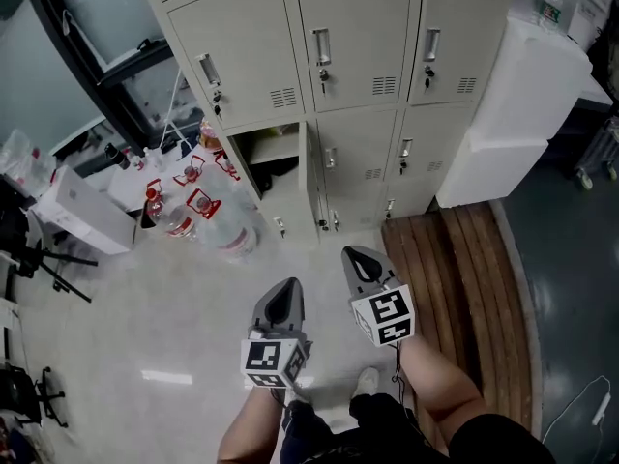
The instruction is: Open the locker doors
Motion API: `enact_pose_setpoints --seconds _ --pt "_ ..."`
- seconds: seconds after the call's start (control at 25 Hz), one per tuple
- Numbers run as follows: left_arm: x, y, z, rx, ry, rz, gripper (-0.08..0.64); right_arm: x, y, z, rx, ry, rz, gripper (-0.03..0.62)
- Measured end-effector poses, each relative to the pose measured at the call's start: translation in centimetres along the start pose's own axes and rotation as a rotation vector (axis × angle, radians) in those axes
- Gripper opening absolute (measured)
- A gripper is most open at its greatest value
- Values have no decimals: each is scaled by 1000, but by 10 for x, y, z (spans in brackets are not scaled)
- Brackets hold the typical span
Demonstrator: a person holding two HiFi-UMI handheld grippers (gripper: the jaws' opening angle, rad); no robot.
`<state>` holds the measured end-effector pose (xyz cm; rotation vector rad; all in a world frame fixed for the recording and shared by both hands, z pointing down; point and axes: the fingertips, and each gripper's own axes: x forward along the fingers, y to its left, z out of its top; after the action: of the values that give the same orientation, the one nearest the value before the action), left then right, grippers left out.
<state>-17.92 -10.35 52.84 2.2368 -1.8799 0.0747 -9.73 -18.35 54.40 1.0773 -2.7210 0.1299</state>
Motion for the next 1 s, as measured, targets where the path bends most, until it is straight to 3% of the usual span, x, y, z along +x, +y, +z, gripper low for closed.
enact_pose_setpoints --seconds 0.28,0.6,1.0 --pt "-36 -12 37 13 3 -72 -2 -34 29 32 49 5 -46 0" --pt "-93 27 49 -6 12 -135 -2 -54 90 59 58 -21 -144 0" --pt "-158 65 52 13 2 -166 -2 -75 160 59 57 -24 -202 0"
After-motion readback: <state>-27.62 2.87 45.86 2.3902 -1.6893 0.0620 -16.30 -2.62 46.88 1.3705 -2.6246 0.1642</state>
